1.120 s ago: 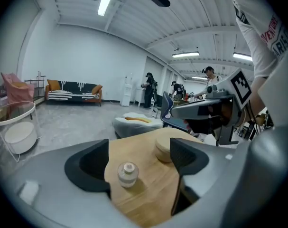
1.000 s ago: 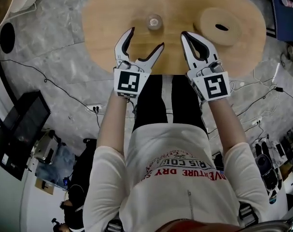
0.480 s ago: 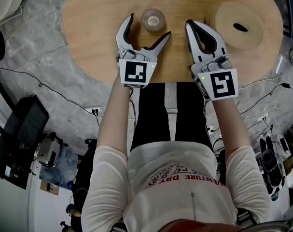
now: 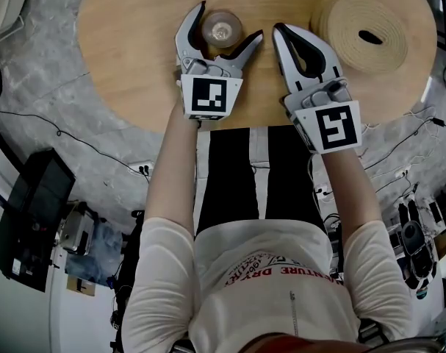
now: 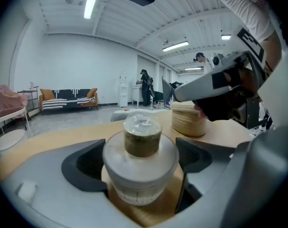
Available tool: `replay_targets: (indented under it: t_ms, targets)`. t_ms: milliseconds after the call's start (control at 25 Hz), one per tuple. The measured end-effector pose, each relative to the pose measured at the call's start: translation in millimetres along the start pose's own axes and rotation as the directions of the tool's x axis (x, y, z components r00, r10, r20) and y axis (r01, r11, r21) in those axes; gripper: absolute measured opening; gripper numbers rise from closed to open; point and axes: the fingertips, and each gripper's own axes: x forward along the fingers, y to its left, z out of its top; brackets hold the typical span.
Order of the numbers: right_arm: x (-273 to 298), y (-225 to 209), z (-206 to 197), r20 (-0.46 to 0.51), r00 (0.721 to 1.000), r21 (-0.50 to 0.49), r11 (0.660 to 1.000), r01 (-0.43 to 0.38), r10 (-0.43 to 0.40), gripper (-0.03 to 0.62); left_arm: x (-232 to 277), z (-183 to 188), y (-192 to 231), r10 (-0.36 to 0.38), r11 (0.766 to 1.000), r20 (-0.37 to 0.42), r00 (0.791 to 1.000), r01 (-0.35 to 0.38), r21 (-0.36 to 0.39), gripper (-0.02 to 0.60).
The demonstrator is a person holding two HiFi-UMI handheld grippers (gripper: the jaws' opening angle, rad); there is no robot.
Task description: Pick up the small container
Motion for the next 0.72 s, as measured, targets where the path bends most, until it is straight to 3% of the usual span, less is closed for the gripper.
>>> replay_targets:
  t_ms: [280, 360, 720]
  targets:
    - [-4.0, -20.5, -6.5, -0.009, 0.999, 0.027, 0.999, 0.039, -0.038, -0.012, 11.9, 1.4, 4.5, -0.010, 1.000, -0.035, 0.999, 0.010, -0.012, 0.447]
    - [-3.6, -22.0, -8.3, -0.015, 0.999, 0.031, 0.999, 0.039, -0.039, -0.014, 11.4, -1.1, 7.0, -0.002, 1.000, -0.057, 0.998, 0.002, 0.005, 0.350]
    - [-10.3, -21.7, -4.0, -0.028, 0.999, 0.020, 0.999, 0.035, -0.034, -0.012, 9.9, -6.5, 4.8, 0.014, 1.000, -0.089, 0.996, -0.013, 0.012, 0.345]
